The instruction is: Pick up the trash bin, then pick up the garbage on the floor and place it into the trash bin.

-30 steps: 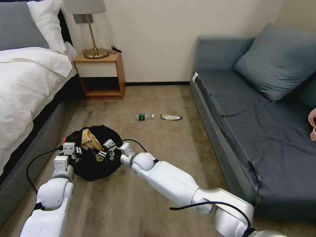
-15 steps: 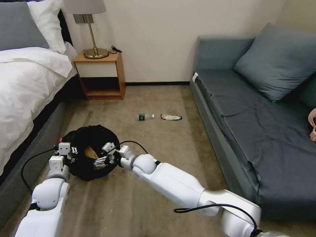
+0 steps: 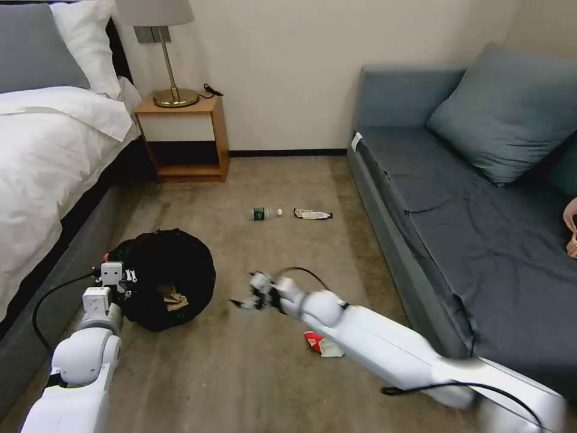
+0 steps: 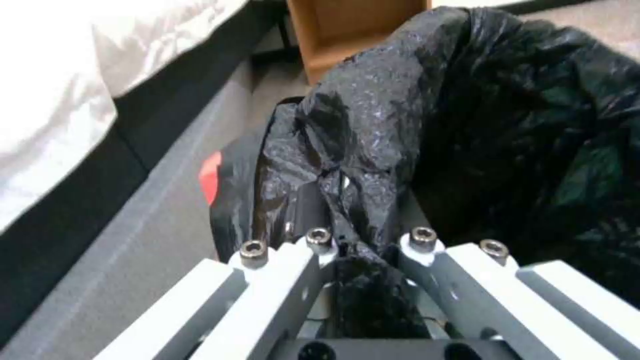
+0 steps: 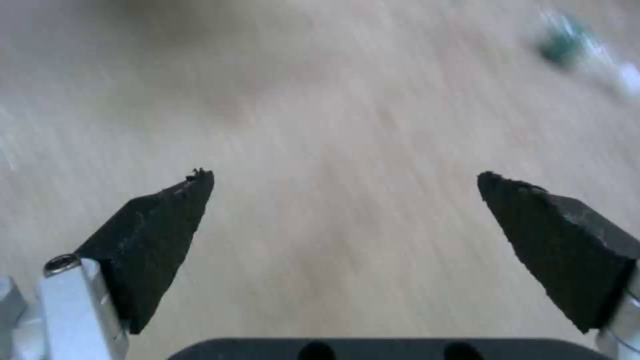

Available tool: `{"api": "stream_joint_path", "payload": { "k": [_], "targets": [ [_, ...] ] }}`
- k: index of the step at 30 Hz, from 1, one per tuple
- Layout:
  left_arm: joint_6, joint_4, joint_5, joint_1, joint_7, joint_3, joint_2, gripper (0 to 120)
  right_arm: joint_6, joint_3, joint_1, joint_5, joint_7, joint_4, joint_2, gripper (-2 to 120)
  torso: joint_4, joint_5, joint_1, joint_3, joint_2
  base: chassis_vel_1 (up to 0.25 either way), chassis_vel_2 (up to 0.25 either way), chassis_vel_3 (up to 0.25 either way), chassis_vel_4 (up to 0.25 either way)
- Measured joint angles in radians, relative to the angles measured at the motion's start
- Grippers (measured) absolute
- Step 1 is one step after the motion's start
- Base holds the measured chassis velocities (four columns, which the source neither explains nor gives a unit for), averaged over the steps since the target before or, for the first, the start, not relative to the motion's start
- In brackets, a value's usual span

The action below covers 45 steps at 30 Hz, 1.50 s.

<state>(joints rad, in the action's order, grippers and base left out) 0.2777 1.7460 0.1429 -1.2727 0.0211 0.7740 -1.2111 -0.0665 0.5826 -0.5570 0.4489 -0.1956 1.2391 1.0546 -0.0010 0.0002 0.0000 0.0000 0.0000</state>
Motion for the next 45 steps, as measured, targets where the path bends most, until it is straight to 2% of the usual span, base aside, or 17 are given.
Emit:
{"api": "stream_joint_path", "payload": {
  "k": [1,4,10,14,15,17,35,40,41,43,44,45],
  "targets": [
    [-0.004,0.0,0.002,-0.007,0.003,0.003,0.0,4,0.003,-0.027,-0.034,-0.013,-0.003,0.019,-0.048,100,0.0002,0.0003,0.0,0.0,0.0,0.0,0.0,0.0,0.0],
    [-0.011,-0.003,0.006,-0.015,0.006,0.008,-0.004,4,0.003,-0.07,-0.09,-0.042,-0.005,0.04,-0.091,100,0.0005,0.0003,0.0,0.0,0.0,0.0,0.0,0.0,0.0],
    [-0.017,-0.011,0.011,-0.021,0.013,0.009,-0.016,4,0.015,-0.064,-0.141,-0.089,-0.009,0.021,-0.112,100,0.001,0.0003,0.0,0.0,0.0,0.0,0.0,0.0,0.0],
    [-0.019,-0.011,0.012,-0.029,0.014,0.007,-0.02,4,0.02,-0.045,-0.15,-0.1,-0.01,-0.016,-0.1,100,0.001,0.0001,0.0,0.0,0.0,0.0,0.0,0.0,0.0],
    [-0.023,-0.003,0.012,-0.042,0.014,0.006,-0.019,4,0.038,-0.042,-0.156,-0.127,-0.019,-0.083,-0.075,100,0.0011,0.0001,0.0,0.0,0.0,0.0,0.0,0.0,0.0],
    [-0.024,0.003,0.012,-0.049,0.013,0.007,-0.018,4,0.039,-0.043,-0.159,-0.134,-0.021,-0.113,-0.065,100,0.001,0.0,0.0,0.0,0.0,0.0,0.0,0.0,0.0],
    [-0.036,0.017,0.014,-0.073,0.011,0.005,-0.026,4,0.039,-0.093,-0.189,-0.161,-0.001,-0.221,-0.008,100,0.0009,-0.0002,0.0,0.0,0.0,0.0,0.0,0.0,0.0],
    [-0.04,0.022,0.011,-0.084,0.011,0.005,-0.029,4,0.052,-0.113,-0.19,-0.155,-0.002,-0.249,0.012,83,0.0011,0.0,0.0,0.0,0.0,0.0,0.0,0.0,0.0],
    [-0.04,0.022,0.011,-0.084,0.011,0.005,-0.029,4,0.052,-0.113,-0.19,-0.155,-0.002,-0.249,0.012,83,0.0011,0.0,0.0,0.0,0.0,0.0,0.0,0.0,0.0],
    [-0.044,0.024,0.01,-0.091,0.011,0.006,-0.031,4,0.06,-0.127,-0.195,-0.153,-0.003,-0.249,0.009,71,0.0012,-0.0001,0.0,0.0,0.0,0.0,0.0,0.0,0.0],
    [-0.044,0.024,0.01,-0.091,0.011,0.006,-0.031,4,0.06,-0.127,-0.195,-0.153,-0.003,-0.249,0.009,71,0.0012,-0.0001,0.0,0.0,0.0,0.0,0.0,0.0,0.0],
    [-0.046,0.024,0.01,-0.092,0.01,0.006,-0.031,4,0.061,-0.129,-0.197,-0.153,-0.005,-0.248,0.007,66,0.0011,-0.0002,0.0,0.0,0.0,0.0,0.0,0.0,0.0]
  ]
}}
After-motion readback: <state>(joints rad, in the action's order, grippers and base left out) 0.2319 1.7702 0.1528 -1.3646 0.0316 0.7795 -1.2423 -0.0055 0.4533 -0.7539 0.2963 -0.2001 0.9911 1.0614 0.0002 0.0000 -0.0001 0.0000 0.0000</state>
